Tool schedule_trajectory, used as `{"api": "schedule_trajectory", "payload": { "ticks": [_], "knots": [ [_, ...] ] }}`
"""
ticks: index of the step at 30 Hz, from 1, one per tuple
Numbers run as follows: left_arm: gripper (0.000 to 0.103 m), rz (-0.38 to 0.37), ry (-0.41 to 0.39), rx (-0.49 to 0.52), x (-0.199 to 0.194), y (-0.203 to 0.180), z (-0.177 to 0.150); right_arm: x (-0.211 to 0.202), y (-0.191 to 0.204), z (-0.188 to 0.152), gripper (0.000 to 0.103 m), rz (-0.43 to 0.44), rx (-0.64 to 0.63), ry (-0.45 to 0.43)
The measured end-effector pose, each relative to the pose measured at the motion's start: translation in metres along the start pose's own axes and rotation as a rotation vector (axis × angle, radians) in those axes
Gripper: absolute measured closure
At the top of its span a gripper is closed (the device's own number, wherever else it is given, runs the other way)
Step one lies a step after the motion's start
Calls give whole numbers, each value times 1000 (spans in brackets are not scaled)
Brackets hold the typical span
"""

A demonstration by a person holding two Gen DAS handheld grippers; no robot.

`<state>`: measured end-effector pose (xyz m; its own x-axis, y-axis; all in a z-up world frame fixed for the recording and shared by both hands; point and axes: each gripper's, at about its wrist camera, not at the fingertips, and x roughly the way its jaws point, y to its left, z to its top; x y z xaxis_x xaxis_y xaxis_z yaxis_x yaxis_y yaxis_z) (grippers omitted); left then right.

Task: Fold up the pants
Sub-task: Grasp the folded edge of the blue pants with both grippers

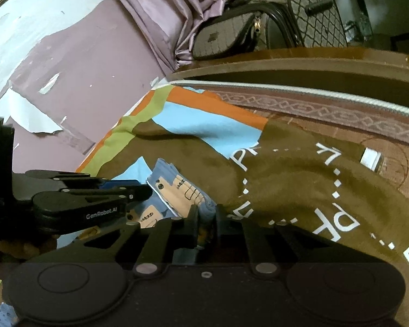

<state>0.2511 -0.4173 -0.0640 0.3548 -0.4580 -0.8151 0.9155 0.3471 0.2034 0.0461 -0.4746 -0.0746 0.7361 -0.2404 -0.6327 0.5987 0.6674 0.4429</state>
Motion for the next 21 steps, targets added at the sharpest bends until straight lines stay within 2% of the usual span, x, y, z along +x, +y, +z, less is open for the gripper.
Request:
{"api": "schedule_trajectory", "payload": {
  "ticks": [3,6,10,14,17,21],
  "knots": [
    [80,-9,10,-75,-11,9,2,-5,6,0,91,-2,-35,-23],
    [48,-38,-3,-175,-28,29,0,-11,17,-2,91,-14,-112,-57],
    [49,-104,15,-281,-45,51,4,-16,35,-7,91,-37,-233,-98],
    [49,-185,52,-330,-50,53,22,-17,50,-14,91,-53,-352,-121],
    [49,-242,121,-357,-43,49,42,-17,60,-20,91,-59,-420,-123],
    [49,-249,254,-408,-17,41,66,-16,67,-25,91,-66,-471,-122]
  ]
}}
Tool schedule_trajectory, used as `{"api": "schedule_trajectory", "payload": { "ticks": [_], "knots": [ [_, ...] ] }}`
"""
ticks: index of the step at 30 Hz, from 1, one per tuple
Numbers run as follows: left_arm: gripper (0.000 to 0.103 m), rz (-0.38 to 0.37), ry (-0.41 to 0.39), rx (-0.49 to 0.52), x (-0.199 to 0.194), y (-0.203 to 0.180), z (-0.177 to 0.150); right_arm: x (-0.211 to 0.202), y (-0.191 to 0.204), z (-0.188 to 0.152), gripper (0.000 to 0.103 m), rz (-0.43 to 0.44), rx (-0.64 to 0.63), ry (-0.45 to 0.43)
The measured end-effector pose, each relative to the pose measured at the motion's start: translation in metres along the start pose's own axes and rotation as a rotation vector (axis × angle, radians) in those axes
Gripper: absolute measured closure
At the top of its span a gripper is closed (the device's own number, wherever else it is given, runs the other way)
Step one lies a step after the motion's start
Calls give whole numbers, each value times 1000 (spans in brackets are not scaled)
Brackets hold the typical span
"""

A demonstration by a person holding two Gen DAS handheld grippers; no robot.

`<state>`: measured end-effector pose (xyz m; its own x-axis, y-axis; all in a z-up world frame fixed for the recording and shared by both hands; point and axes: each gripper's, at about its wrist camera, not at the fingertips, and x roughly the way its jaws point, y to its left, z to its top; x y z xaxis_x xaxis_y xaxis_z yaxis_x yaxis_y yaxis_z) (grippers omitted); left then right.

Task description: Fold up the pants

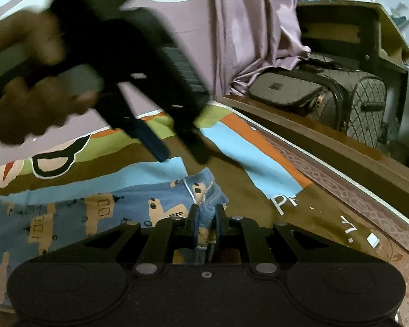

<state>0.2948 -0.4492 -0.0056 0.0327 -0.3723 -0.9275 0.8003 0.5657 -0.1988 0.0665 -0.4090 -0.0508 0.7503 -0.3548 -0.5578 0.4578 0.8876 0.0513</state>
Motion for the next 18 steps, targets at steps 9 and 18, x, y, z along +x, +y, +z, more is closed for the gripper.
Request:
{"api": "schedule_trajectory", "payload": {
  "ticks": [9,18],
  "knots": [
    [54,31,209,-106,45,-13,17,-1,18,-5,91,26,-93,26],
    [94,32,157,-151,30,-3,2,-13,28,-7,91,36,-122,-6]
  ]
}}
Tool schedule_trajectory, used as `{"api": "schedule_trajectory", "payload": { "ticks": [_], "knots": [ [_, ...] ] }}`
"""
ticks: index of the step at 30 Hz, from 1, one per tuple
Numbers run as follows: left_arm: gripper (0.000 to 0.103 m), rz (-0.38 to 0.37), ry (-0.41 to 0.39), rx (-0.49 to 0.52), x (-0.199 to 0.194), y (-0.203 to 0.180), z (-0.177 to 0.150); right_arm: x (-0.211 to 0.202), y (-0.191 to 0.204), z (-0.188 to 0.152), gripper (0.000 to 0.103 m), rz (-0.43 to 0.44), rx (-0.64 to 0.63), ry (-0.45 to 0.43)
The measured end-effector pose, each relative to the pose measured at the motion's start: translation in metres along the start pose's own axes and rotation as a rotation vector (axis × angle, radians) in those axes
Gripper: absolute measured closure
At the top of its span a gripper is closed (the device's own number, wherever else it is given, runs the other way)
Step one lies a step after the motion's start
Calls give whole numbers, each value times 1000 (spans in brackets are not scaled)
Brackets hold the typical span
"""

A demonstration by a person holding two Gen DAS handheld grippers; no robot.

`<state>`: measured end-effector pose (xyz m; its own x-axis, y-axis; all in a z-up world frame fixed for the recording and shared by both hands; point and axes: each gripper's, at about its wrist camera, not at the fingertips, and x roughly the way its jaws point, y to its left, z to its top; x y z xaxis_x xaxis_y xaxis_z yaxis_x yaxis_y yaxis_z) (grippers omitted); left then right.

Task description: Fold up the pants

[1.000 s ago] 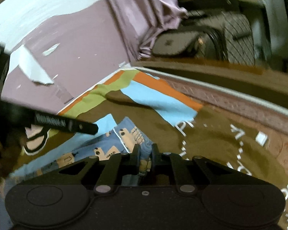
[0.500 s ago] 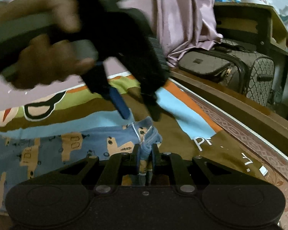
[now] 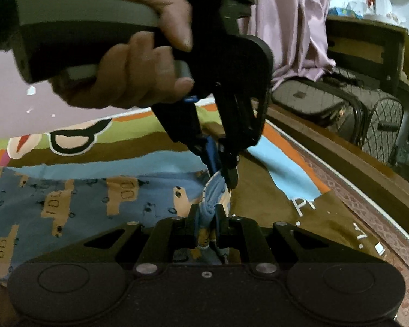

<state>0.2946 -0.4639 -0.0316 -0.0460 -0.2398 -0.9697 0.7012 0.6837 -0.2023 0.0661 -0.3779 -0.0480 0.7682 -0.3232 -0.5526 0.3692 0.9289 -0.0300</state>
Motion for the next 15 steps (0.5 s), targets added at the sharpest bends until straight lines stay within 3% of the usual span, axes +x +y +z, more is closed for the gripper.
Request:
{"api": "schedule_trajectory", "payload": {
  "ticks": [4,9,15],
  "knots": [
    [94,-77,-67,-33,-31,25,-25,-21,9,-1,91,56,3,-64],
    [94,-138,-187,-84,-81,68,-73,-49,39,0,91,167,-107,-168],
    [94,-161,-300,-131,-104,124,-140,-61,85,6,91,322,-192,-109]
  ]
}}
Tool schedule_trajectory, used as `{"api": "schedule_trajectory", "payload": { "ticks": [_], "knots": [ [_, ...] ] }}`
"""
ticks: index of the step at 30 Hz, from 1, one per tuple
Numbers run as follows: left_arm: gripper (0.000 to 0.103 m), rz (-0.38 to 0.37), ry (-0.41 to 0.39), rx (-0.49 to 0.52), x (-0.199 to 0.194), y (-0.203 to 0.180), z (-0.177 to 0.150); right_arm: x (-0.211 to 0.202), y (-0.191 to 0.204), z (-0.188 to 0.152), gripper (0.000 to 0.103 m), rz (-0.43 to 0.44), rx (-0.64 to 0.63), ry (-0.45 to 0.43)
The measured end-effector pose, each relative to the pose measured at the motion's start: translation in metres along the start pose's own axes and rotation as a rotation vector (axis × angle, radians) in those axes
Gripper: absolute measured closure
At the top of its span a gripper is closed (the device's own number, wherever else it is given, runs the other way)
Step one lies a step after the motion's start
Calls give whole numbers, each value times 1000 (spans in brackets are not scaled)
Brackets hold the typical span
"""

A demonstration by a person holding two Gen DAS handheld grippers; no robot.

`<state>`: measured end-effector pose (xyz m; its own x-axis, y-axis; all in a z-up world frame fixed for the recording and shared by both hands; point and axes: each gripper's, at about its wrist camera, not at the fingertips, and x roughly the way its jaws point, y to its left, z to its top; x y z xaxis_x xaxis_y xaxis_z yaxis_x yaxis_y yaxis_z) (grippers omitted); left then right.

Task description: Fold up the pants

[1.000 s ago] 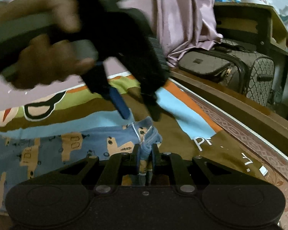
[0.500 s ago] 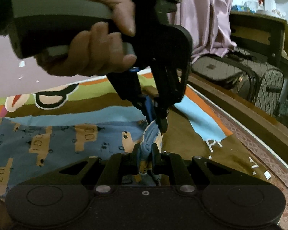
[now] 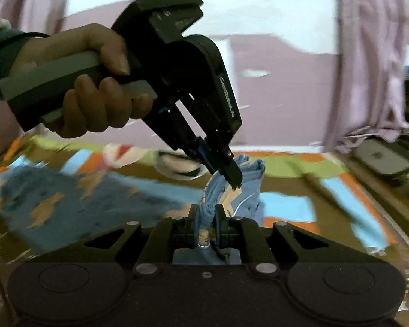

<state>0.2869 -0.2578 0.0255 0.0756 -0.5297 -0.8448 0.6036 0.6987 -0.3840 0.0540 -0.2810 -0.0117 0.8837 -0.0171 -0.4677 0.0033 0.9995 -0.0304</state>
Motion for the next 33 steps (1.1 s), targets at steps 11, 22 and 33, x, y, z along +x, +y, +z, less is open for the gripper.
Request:
{"api": "schedule_trajectory", "payload": {
  "ticks": [11,22,33],
  "knots": [
    [92,-61,-155,-172,4,115,-89,37,72,-37,87,80,-163,121],
    [67,-81,-203,-257,10,131,-102,36,87,-60,62,41,-319,89],
    [92,38,-204,-250,6,112,-105,34,89,-59,88,40,-386,40]
  ]
}}
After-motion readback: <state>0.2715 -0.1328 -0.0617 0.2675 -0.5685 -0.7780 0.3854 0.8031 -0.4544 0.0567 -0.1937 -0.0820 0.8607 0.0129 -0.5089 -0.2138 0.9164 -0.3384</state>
